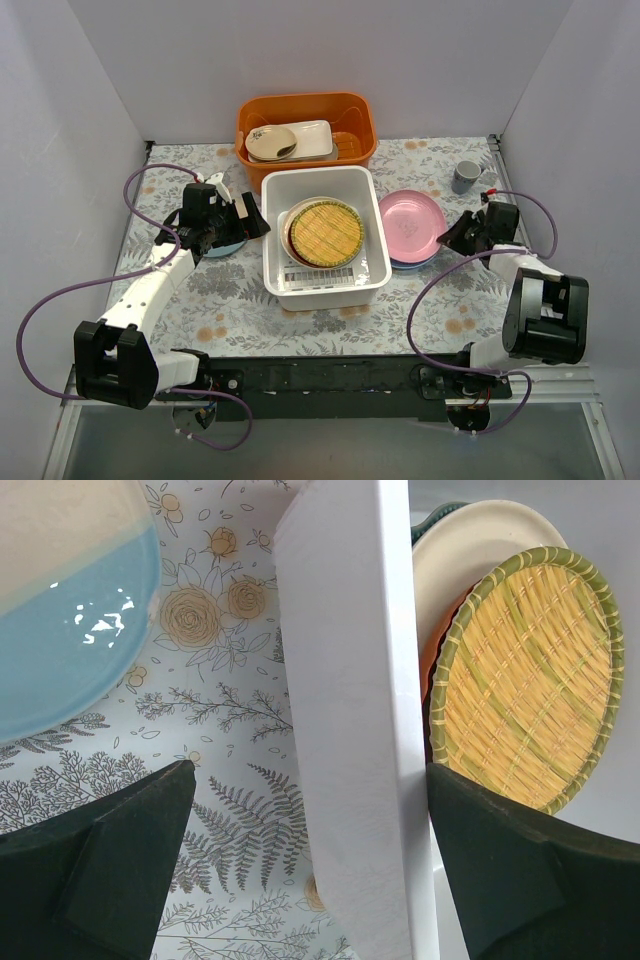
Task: Place the plates into the plastic bin on the countertop
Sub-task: Pick up the plate at the center of the board.
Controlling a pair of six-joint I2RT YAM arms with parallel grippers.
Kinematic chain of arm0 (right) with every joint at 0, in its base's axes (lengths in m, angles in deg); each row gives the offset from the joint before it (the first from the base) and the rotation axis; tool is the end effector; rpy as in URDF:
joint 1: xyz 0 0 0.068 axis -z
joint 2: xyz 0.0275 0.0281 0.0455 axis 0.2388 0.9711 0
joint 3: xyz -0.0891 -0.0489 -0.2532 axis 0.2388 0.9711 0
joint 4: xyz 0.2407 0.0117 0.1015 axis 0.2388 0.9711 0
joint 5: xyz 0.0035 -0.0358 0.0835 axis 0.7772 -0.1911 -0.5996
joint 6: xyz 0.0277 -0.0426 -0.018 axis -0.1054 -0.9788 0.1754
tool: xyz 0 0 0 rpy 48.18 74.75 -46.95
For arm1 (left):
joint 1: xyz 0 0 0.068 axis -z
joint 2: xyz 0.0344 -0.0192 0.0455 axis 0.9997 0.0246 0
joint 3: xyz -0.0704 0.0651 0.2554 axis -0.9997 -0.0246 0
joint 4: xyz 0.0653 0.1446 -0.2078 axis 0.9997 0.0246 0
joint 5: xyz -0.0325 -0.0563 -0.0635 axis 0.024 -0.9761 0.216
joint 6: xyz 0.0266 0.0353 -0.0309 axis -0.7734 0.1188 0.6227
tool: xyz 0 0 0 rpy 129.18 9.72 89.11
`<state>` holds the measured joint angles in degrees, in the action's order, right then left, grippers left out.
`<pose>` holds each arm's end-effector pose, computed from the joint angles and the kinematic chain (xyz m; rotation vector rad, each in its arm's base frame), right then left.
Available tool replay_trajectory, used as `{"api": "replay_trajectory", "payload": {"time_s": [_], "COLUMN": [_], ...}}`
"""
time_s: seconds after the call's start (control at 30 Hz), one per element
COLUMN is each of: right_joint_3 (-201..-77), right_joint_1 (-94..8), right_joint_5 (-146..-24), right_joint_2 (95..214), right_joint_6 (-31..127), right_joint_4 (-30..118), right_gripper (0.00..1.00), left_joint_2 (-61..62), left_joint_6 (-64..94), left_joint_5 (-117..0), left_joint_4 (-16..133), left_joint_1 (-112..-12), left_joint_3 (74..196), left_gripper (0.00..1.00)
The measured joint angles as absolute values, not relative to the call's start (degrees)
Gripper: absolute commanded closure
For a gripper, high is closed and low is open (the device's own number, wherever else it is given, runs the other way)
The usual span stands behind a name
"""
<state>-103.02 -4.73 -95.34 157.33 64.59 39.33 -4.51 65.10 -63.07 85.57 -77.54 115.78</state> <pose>0.2888 -0.0350 0.1776 0.4810 2.2318 0.4903 0.2583 -0.0583 0.2703 -0.9433 2.2818 -0.8588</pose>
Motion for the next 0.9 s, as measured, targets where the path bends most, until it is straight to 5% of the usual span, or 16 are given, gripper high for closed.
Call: {"api": "replay_trajectory", "payload": {"time_s": [0.9], "right_joint_3": [-94.6], "right_joint_1": [7.0], "right_joint_5": [-110.3], "right_joint_2": [148.5], "right_joint_6": [73.8], "right_joint_4": [25.8], "right_gripper": [0.99], "left_joint_2": [-4.5], "left_joint_6": [65.1], "left_joint_5": [-63.6], "left_joint_4": [85.5], "left_joint_1": [-77.6], "left_joint_3": [115.8], "left_gripper": [0.02]}}
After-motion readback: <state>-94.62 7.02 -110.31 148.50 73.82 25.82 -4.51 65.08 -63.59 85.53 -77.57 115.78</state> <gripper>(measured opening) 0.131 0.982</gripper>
